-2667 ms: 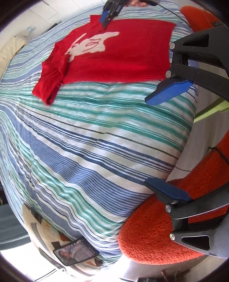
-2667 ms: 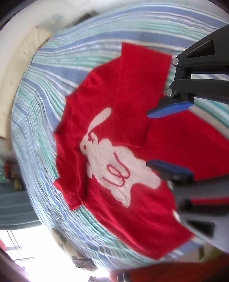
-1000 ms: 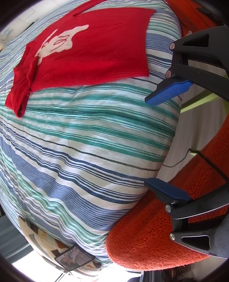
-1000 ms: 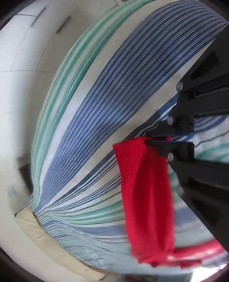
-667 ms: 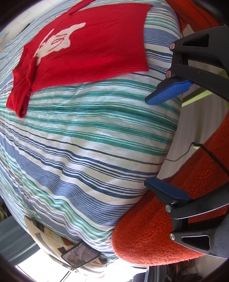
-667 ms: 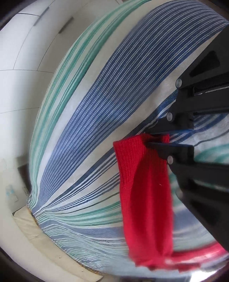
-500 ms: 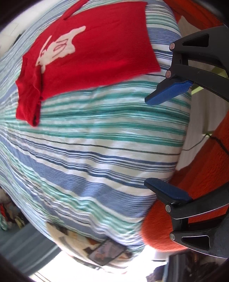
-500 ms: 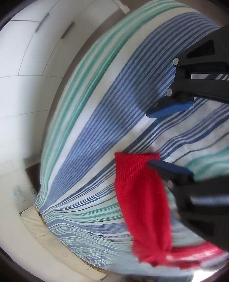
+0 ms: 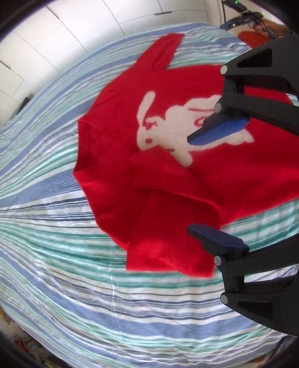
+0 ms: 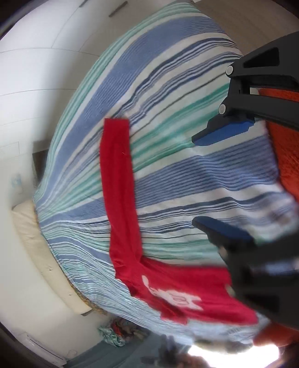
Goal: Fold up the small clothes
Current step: 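Lay the sleeve across the sweater body and open the right tool, then move the left tool to the other sleeve cuff and grasp it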
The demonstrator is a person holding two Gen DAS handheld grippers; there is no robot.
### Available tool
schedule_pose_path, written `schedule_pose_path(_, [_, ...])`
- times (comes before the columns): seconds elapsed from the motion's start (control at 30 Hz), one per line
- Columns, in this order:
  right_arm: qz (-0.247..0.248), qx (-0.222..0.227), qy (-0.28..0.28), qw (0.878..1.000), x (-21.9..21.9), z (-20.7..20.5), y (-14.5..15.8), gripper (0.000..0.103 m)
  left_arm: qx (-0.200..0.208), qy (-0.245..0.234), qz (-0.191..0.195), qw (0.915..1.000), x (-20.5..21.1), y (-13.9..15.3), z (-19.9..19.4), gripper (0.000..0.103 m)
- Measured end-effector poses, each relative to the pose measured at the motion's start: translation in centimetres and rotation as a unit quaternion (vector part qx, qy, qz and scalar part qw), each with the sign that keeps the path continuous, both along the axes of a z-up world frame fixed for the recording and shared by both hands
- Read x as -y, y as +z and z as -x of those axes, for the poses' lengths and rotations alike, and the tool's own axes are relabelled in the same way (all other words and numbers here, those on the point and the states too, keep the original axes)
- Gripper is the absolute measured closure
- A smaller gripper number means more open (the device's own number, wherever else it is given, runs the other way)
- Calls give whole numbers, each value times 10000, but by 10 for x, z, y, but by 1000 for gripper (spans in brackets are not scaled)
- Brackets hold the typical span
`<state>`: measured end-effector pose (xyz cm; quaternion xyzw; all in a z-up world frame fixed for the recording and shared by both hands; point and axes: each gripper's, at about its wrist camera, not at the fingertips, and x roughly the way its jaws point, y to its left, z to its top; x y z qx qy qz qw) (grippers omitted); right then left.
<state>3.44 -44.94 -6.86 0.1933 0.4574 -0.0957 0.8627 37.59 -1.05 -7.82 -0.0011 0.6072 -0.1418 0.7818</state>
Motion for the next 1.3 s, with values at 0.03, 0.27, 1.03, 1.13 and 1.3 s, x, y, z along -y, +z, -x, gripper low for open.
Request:
schedule_pose_path(0.03, [200,28,69,9998,-7,2,4,39,9,42,-165,9999,7,-13,-6,32])
schedule_pose_path(0.27, [541,67,134,9984,-15,-2,7,39,40,-2,50,10000,33,-54,-10,31])
schedule_pose_path(1.03, [548,-69,-226,9982,-4,-3,0,39,-505,-1068,812,9897,47,-64,14,18])
schedule_pose_path(1.13, [592,-127,-265,9978,-4,-3,-1,39,-202,-1721,890,9808,77,-50,41,18])
schedule_pose_path(1.3, [621,-149,-274,9976,-4,-5,-1,39,42,-3642,693,9287,105,-16,127,18])
